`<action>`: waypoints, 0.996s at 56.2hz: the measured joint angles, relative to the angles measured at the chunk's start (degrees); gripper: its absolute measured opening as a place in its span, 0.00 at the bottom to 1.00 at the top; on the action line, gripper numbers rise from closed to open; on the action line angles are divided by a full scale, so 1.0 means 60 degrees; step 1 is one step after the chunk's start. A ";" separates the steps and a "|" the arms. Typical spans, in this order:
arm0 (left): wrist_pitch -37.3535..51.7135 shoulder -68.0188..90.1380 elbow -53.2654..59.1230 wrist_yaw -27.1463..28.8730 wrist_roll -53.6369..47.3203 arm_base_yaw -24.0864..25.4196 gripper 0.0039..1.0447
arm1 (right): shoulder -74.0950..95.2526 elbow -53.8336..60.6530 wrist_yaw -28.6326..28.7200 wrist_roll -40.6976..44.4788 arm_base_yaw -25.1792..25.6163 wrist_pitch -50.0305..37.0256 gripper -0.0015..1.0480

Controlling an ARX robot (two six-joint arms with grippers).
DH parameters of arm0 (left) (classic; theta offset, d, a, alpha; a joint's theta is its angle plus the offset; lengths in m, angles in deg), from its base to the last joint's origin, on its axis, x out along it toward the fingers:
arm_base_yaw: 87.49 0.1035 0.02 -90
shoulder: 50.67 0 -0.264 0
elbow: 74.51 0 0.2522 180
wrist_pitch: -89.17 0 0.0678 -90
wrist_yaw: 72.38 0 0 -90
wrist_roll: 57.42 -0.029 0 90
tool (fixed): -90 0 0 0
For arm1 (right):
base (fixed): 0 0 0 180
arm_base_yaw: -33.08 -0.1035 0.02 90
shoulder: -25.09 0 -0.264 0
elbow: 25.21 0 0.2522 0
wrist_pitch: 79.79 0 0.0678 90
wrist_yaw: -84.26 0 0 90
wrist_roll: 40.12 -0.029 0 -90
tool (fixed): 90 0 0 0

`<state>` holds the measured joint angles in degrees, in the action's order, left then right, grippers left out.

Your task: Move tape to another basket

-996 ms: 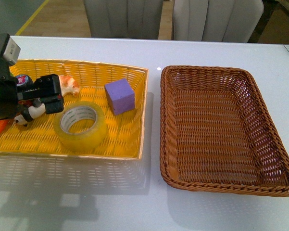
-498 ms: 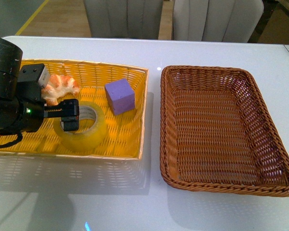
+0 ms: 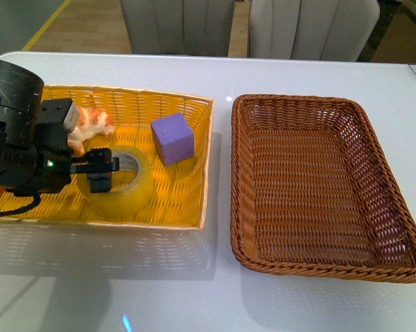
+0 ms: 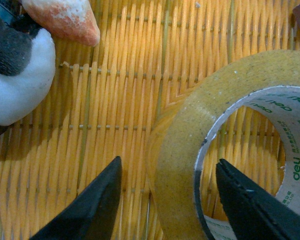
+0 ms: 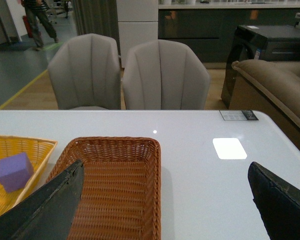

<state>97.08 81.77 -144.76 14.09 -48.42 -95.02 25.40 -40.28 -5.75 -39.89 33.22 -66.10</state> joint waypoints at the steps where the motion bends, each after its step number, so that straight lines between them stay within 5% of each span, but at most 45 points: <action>1: -0.0007 0.0000 -0.0007 -0.0004 0.0004 -0.0011 0.46 | 0.0000 0.0000 0.0000 0.0000 0.0000 0.0000 0.91; 12: -0.0058 -0.0047 -0.0044 0.0084 0.0044 -0.0058 0.17 | 0.0000 -0.0004 0.0000 0.0000 0.0000 0.0000 0.91; 35: -0.0124 -0.2073 0.0736 -0.0098 0.0040 -0.0317 0.15 | 0.0000 0.0000 0.0000 0.0000 0.0000 0.0000 0.91; 56: -0.1461 -0.3096 -0.0554 0.0153 0.0295 -0.2361 0.15 | 0.0000 -0.0004 0.0000 0.0000 -0.0004 0.0000 0.91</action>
<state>88.31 63.20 -148.09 15.00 -46.65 -109.19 25.40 -40.30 -5.75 -39.89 33.20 -66.10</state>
